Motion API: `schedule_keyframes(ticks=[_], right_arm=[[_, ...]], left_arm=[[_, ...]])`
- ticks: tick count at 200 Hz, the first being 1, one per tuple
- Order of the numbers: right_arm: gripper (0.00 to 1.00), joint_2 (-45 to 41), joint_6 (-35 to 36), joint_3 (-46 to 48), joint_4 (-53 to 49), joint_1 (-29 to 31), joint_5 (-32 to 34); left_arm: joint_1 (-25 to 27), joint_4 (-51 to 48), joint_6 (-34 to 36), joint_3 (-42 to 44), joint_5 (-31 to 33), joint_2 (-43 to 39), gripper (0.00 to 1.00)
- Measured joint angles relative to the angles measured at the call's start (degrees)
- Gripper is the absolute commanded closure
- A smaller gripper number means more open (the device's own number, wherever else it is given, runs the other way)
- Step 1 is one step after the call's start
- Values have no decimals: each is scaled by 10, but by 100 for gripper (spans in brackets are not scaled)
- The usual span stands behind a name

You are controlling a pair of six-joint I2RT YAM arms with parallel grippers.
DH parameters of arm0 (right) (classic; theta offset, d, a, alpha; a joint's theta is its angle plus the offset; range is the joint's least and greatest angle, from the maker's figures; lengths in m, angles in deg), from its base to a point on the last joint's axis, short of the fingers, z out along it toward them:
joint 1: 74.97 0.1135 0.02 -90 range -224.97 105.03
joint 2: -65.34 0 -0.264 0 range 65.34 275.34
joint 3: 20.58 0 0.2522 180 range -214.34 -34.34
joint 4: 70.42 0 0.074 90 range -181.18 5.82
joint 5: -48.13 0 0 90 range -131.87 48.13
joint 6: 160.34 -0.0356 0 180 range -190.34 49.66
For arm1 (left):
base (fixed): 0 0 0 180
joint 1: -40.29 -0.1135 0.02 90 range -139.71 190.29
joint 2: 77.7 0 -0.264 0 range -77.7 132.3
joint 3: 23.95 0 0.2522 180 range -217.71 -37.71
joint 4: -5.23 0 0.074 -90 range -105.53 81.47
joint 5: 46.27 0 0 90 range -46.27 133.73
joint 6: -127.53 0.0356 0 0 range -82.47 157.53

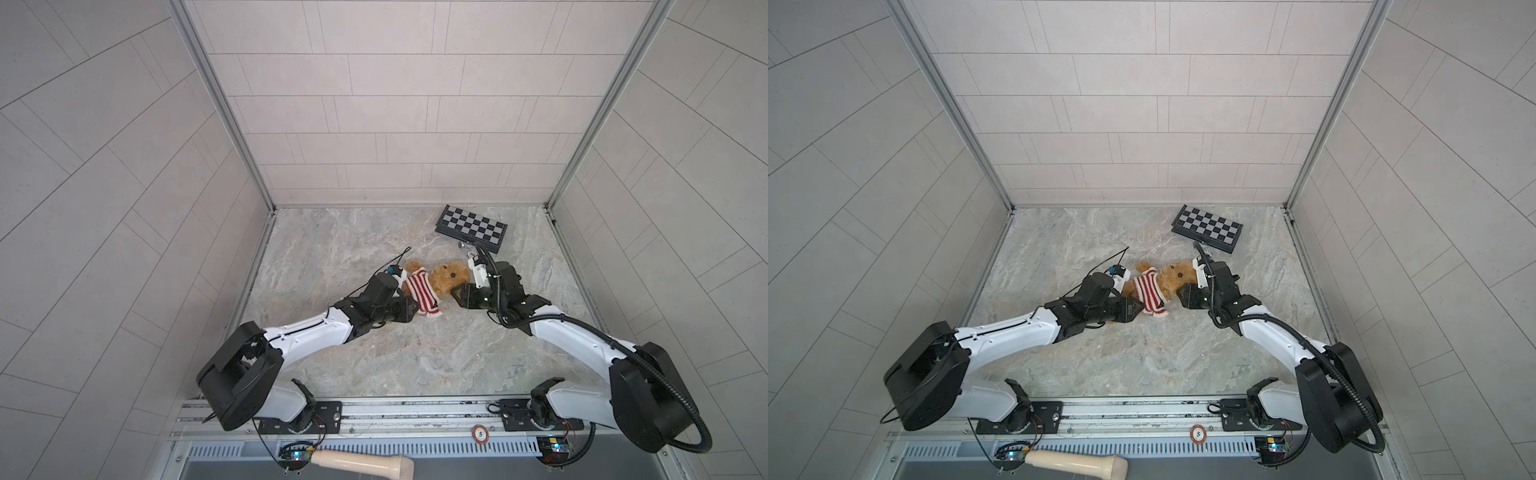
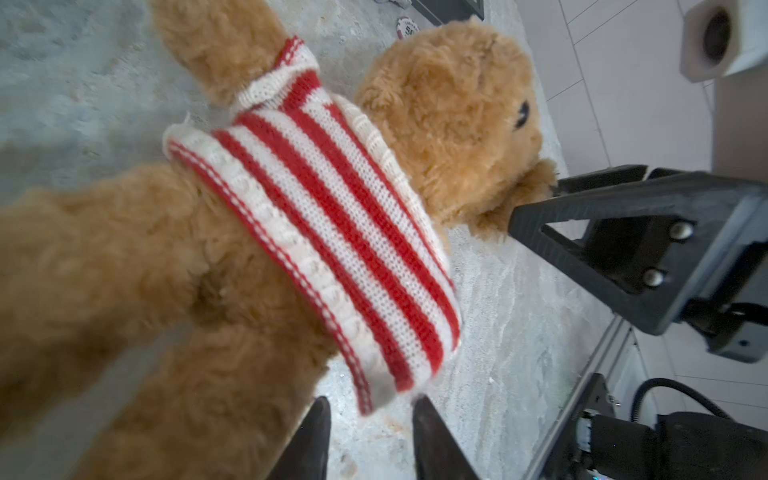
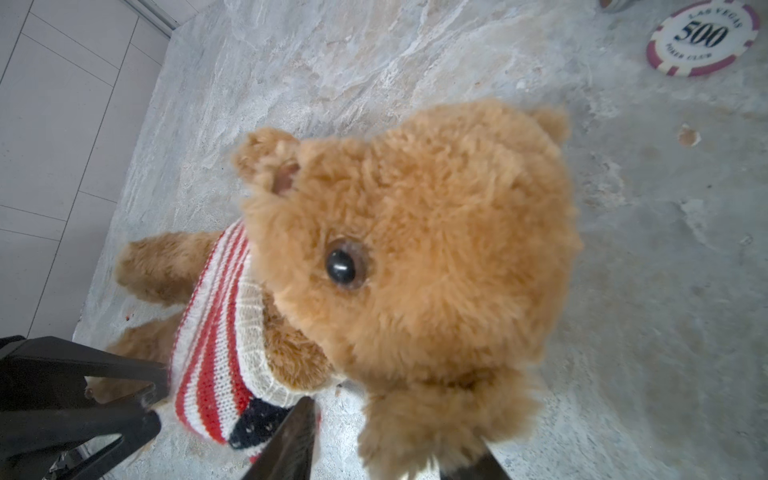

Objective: Dress the teddy bear

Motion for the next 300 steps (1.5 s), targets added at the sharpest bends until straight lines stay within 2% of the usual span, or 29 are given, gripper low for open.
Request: schedule_keyframes(ticks=[48, 97, 126, 200, 212, 230, 242, 254, 300], right_arm=[[54, 12, -3, 0, 4, 0, 1], [56, 12, -3, 1, 6, -1, 7], [57, 13, -4, 13, 12, -4, 8], [56, 13, -6, 28, 13, -13, 10], [56, 13, -6, 28, 13, -13, 10], [57, 11, -6, 28, 12, -13, 10], [57, 7, -6, 28, 11, -13, 10], [57, -2, -5, 29, 8, -13, 11], [56, -65, 8, 54, 10, -12, 9]], left_arm=[[0, -6, -5, -22, -13, 11, 40], [-30, 0, -17, -37, -18, 32, 49], [-43, -3, -16, -61, -15, 40, 47], [-51, 0, -16, -107, -28, 91, 51], [-49, -4, -16, -114, -27, 103, 56], [-44, -3, -23, -120, -24, 115, 78], [-42, -4, -22, -120, -24, 116, 86], [-41, -2, -24, -120, -24, 116, 90], [-27, 3, -35, -99, -22, 86, 93]])
